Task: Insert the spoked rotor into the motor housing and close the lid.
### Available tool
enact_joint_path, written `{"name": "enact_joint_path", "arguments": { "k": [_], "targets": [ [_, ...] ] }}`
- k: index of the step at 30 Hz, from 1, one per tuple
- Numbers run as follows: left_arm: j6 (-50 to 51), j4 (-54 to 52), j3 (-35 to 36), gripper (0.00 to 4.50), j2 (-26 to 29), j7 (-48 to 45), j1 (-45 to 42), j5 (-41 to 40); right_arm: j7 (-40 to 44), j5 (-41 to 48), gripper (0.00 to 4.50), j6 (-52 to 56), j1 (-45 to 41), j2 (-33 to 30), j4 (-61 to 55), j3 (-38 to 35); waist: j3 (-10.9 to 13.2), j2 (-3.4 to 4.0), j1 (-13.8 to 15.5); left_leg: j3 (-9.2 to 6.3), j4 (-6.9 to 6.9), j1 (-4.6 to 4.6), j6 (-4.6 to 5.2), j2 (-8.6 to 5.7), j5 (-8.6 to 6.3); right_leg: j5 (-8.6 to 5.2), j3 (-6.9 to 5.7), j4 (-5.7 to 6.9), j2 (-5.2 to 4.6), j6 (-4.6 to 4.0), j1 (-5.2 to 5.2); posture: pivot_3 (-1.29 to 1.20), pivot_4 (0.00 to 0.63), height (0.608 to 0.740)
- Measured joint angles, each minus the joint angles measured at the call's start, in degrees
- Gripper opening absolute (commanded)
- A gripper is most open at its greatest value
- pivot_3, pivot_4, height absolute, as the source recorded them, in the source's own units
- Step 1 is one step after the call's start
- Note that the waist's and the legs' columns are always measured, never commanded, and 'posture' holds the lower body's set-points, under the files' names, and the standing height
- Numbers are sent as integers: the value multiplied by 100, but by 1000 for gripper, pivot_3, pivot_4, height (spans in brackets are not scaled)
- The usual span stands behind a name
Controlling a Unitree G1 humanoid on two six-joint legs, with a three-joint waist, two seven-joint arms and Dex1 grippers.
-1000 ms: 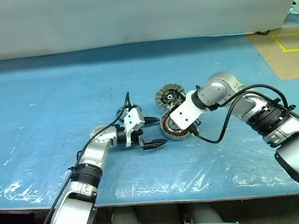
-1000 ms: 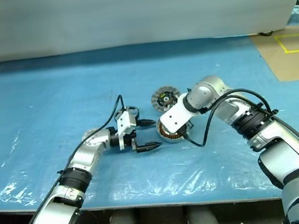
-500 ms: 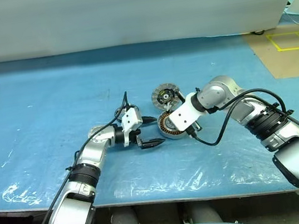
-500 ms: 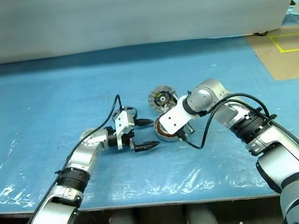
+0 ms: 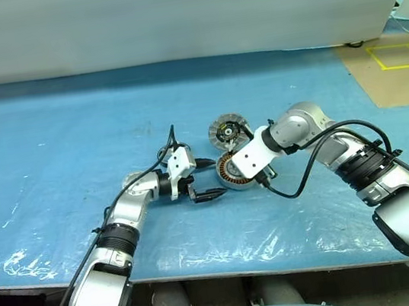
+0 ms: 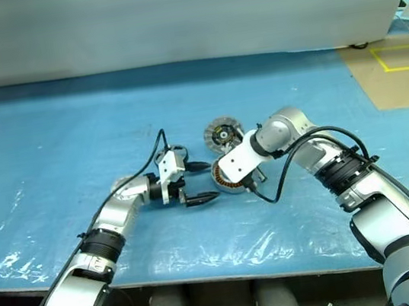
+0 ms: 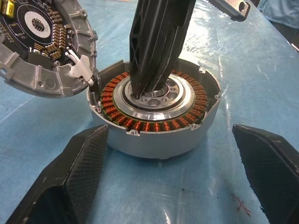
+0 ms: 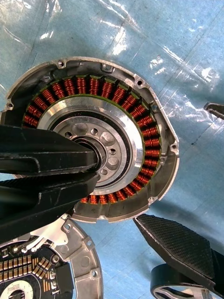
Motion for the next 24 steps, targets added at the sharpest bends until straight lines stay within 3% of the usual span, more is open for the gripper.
{"name": "enact_joint_path", "arguments": {
  "k": [16,24],
  "targets": [
    [-66,-1,8,4500,-28,-12,-7,1,178,809,17,1636,608,169,-738,-532,6,2,12,4,-36,-18,-1,0,1,0,-4,-14,5,0,-24,0,150,740],
    [-69,26,9,4500,-47,-10,-18,2,52,664,17,1427,638,54,-807,-470,7,3,12,4,-41,-16,-2,-2,1,0,-4,-17,3,0,-23,0,150,740]
  ]
}}
